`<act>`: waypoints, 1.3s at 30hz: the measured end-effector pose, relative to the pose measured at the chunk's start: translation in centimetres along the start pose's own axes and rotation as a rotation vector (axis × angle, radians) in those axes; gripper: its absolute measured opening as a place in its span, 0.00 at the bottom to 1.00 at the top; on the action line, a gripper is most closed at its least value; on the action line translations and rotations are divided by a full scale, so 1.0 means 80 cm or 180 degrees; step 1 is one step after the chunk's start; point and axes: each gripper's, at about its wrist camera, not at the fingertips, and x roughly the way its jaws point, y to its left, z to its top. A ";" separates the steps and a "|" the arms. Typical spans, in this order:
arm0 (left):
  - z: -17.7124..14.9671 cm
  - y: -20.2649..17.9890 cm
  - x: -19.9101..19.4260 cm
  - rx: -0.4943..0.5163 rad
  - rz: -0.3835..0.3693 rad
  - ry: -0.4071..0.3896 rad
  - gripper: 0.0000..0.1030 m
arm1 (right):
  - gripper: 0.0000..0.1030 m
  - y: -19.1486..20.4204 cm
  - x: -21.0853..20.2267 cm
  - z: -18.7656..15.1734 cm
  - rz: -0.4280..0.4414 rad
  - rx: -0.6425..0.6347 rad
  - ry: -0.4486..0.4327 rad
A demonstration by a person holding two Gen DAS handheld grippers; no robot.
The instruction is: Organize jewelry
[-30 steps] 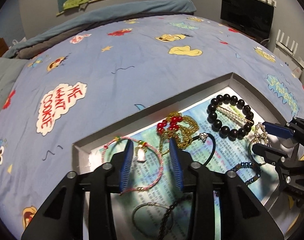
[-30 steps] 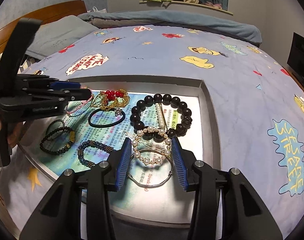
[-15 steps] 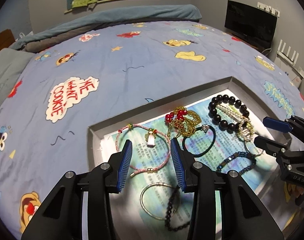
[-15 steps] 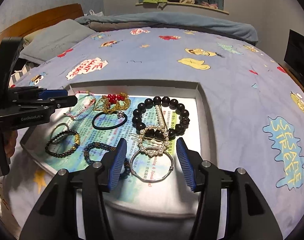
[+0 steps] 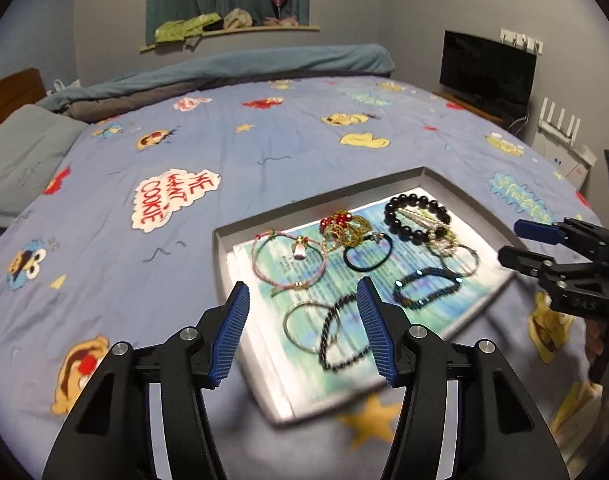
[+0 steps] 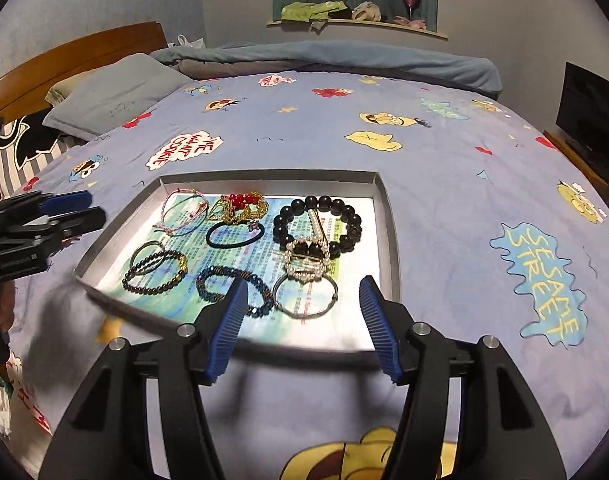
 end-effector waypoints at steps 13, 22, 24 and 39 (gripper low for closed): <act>-0.052 -0.010 -0.048 -0.0266 0.0363 -0.0171 0.82 | 0.90 0.033 -0.038 -0.021 -0.0215 -0.0088 -0.0240; -0.067 -0.026 -0.067 -0.0388 0.0517 -0.0346 0.92 | 0.95 0.031 -0.064 -0.035 -0.0275 0.0159 -0.0444; -0.068 -0.035 -0.069 -0.0343 0.0538 -0.0425 0.93 | 0.95 0.033 -0.068 -0.041 -0.0265 0.0186 -0.0529; -0.088 -0.048 -0.043 -0.0227 0.0731 -0.0341 0.94 | 0.95 0.022 -0.063 -0.059 -0.0422 0.0217 -0.0526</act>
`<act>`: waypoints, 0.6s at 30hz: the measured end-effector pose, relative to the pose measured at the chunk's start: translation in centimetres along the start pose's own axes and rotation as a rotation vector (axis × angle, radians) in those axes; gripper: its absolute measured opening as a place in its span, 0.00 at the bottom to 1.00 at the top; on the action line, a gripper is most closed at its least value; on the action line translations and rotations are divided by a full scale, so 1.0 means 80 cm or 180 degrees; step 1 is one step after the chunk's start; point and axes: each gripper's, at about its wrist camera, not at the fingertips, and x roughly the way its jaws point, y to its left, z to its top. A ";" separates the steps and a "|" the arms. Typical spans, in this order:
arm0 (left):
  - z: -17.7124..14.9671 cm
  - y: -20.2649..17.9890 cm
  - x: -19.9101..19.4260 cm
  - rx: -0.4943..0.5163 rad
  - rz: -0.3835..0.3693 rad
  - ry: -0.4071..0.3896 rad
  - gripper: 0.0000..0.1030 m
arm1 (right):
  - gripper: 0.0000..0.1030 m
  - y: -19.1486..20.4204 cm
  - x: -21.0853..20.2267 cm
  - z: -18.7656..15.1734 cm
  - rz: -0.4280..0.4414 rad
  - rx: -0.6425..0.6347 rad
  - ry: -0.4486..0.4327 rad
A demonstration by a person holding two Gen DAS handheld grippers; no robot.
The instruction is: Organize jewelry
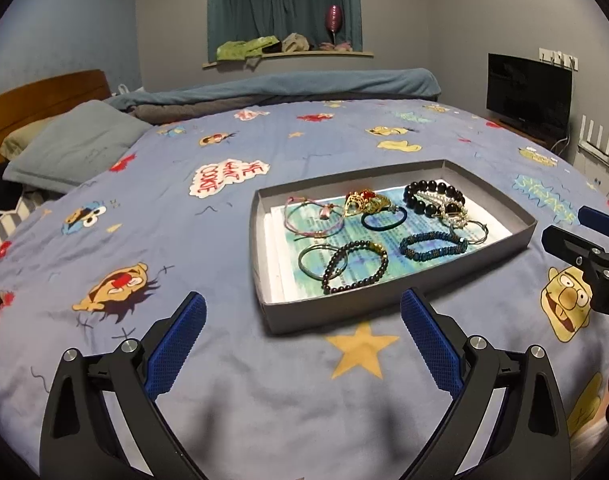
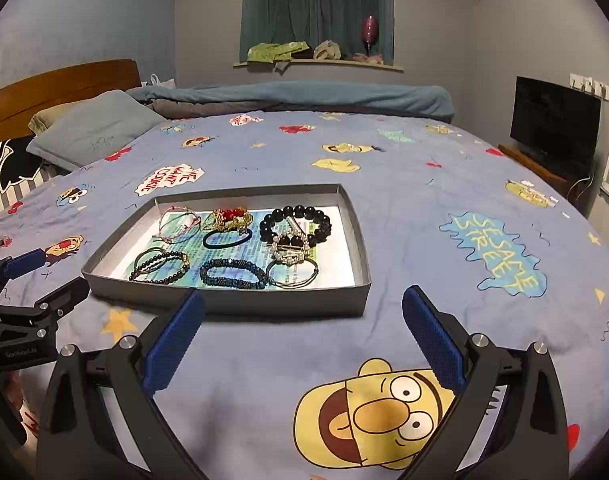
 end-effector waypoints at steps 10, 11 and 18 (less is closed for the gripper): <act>0.000 0.001 -0.001 -0.0015 -0.0018 0.0003 0.94 | 0.95 0.002 0.005 -0.002 0.0019 0.0006 0.0043; 0.000 0.001 -0.001 -0.0018 -0.0018 0.0008 0.94 | 0.95 0.001 0.006 -0.001 0.0021 0.0008 0.0043; 0.000 0.002 0.000 -0.0033 -0.0037 0.0025 0.94 | 0.95 0.000 0.005 0.000 0.0021 0.0025 0.0035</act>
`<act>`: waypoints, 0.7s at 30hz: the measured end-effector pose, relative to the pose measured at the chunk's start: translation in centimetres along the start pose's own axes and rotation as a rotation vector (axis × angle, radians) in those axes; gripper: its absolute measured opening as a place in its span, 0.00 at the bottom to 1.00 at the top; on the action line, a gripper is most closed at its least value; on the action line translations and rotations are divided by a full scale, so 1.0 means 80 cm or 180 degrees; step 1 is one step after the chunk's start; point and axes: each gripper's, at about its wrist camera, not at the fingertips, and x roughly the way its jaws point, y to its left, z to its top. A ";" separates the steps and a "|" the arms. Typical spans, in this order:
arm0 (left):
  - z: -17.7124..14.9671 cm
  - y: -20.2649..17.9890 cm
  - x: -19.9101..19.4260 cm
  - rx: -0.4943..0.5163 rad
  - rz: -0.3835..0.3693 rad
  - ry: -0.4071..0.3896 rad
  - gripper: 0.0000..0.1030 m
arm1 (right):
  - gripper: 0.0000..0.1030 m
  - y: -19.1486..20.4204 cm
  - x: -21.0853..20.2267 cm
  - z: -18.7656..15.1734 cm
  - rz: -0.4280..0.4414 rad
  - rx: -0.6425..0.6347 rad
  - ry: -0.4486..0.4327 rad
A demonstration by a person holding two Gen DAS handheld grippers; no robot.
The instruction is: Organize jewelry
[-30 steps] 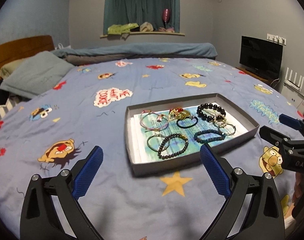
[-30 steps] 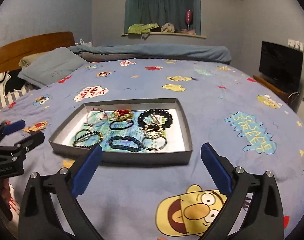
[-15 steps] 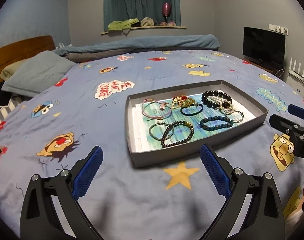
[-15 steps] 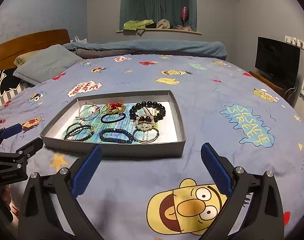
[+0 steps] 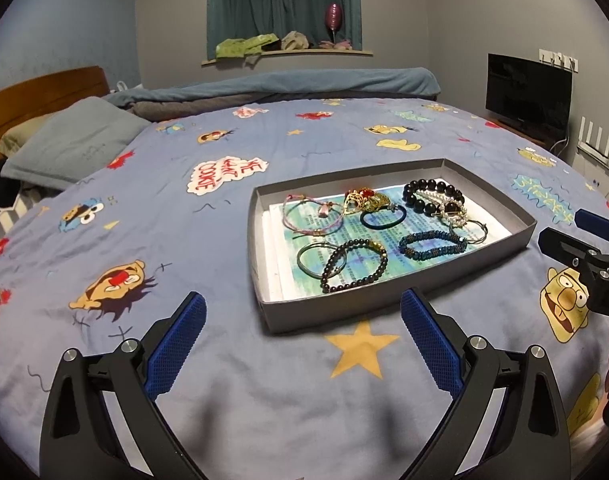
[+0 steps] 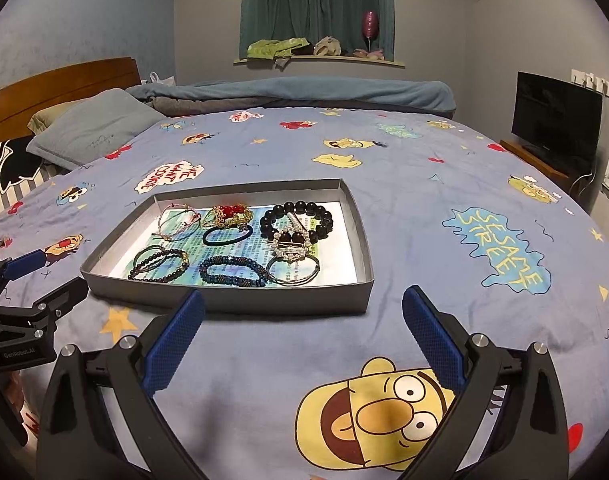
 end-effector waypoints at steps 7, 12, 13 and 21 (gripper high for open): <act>0.000 0.000 0.000 -0.0001 -0.0012 0.0001 0.94 | 0.95 0.001 0.000 0.000 0.0023 -0.0008 0.0005; 0.000 -0.001 0.001 -0.0002 -0.0022 -0.0004 0.94 | 0.95 0.003 -0.001 0.000 0.0030 -0.0012 0.0008; 0.000 -0.002 0.001 0.0000 -0.0021 -0.0003 0.94 | 0.95 0.003 -0.001 0.000 0.0031 -0.0012 0.0010; -0.001 -0.005 0.001 0.0010 -0.0007 0.0005 0.94 | 0.95 0.003 -0.001 -0.001 0.0029 -0.0005 0.0008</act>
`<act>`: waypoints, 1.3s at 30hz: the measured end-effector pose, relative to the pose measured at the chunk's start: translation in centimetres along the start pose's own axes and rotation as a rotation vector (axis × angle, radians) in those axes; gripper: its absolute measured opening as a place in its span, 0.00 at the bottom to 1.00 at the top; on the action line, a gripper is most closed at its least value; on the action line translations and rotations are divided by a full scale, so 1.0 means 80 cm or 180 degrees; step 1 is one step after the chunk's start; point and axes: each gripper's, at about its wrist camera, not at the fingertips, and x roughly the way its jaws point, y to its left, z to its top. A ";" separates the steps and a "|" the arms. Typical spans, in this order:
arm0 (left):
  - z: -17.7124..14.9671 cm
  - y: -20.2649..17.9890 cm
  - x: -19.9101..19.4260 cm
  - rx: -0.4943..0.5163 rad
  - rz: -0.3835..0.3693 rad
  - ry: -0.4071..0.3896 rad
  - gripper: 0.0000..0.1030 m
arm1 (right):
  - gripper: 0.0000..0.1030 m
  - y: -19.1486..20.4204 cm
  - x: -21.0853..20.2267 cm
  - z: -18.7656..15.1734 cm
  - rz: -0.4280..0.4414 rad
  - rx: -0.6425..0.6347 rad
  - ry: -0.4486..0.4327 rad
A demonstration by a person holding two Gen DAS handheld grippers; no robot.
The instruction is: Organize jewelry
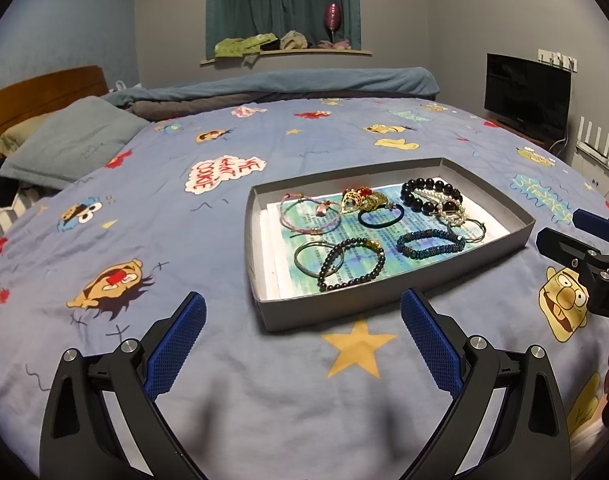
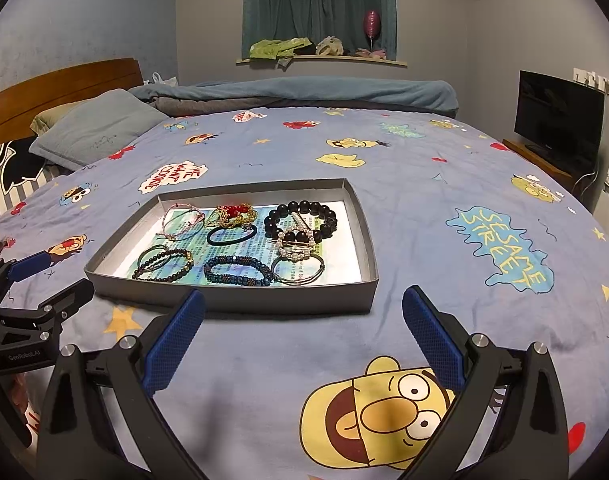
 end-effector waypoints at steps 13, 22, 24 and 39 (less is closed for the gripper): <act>0.000 -0.001 0.000 0.0004 -0.0002 0.0000 0.94 | 0.95 0.000 0.001 0.000 0.0001 0.0002 0.0007; -0.002 -0.004 0.002 0.0012 -0.0013 0.0006 0.94 | 0.95 0.001 0.001 -0.001 0.0007 0.0009 0.0008; -0.003 -0.005 0.001 0.0016 -0.0011 0.0001 0.94 | 0.95 0.000 0.001 0.000 0.0000 0.0000 0.0008; -0.004 -0.001 0.004 0.0014 0.0003 0.0003 0.94 | 0.95 0.001 0.001 0.000 0.0001 0.0005 0.0011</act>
